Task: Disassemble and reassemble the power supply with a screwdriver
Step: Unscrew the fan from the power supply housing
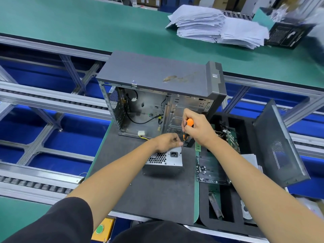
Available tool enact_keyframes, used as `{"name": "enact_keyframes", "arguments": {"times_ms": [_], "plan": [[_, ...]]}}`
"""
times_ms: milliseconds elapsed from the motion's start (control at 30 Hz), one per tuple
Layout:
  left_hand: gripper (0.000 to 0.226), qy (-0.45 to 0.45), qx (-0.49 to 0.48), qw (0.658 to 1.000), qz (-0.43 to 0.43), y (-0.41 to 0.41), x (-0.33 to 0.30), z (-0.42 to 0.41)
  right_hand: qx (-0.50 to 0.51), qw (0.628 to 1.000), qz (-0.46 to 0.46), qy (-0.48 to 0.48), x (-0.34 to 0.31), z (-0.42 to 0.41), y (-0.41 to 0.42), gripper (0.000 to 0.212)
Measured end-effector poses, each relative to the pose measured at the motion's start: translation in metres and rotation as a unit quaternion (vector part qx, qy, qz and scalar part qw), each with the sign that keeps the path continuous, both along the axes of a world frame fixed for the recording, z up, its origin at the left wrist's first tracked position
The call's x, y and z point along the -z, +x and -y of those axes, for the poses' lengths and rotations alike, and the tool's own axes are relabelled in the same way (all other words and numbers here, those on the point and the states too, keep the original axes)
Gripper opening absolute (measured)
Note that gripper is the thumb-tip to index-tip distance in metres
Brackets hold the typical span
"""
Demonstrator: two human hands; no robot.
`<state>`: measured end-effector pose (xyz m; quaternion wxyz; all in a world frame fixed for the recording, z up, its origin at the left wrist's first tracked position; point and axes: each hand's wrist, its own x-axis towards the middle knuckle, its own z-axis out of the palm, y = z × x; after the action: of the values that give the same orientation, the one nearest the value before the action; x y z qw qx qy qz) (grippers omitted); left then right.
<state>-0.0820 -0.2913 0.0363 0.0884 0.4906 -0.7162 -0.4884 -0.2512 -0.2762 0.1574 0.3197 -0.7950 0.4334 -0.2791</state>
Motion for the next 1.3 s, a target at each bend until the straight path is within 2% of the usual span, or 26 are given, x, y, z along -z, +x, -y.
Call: {"name": "enact_keyframes", "arguments": {"times_ms": [367, 600, 767, 867, 1000, 1133, 1300], "plan": [[0.027, -0.044, 0.015, 0.999, 0.013, 0.001, 0.002, 0.001, 0.025, 0.999, 0.011, 0.025, 0.009, 0.002, -0.003, 0.009], [0.016, -0.050, 0.020, 0.998, 0.018, 0.001, 0.000, 0.000, 0.027, 0.999, 0.023, 0.040, 0.012, 0.004, -0.003, 0.008], [0.019, -0.052, 0.020, 0.998, 0.015, 0.001, 0.000, -0.002, 0.016, 0.999, 0.001, 0.044, 0.012, 0.004, -0.003, 0.013], [0.019, -0.054, 0.022, 0.998, 0.017, 0.001, 0.000, -0.002, 0.009, 0.998, -0.039, 0.038, 0.010, 0.006, -0.004, 0.018], [0.023, -0.054, 0.019, 0.998, 0.027, 0.001, 0.001, -0.001, -0.041, 0.990, -0.131, 0.043, -0.004, 0.010, -0.004, 0.016], [0.031, -0.056, 0.009, 0.997, 0.049, 0.001, 0.000, -0.003, -0.102, 0.969, -0.224, 0.027, -0.022, 0.015, -0.004, 0.024], [0.031, -0.046, 0.004, 0.998, 0.035, 0.002, -0.002, -0.005, -0.166, 0.924, -0.345, -0.025, -0.034, 0.017, -0.002, 0.021]]}}
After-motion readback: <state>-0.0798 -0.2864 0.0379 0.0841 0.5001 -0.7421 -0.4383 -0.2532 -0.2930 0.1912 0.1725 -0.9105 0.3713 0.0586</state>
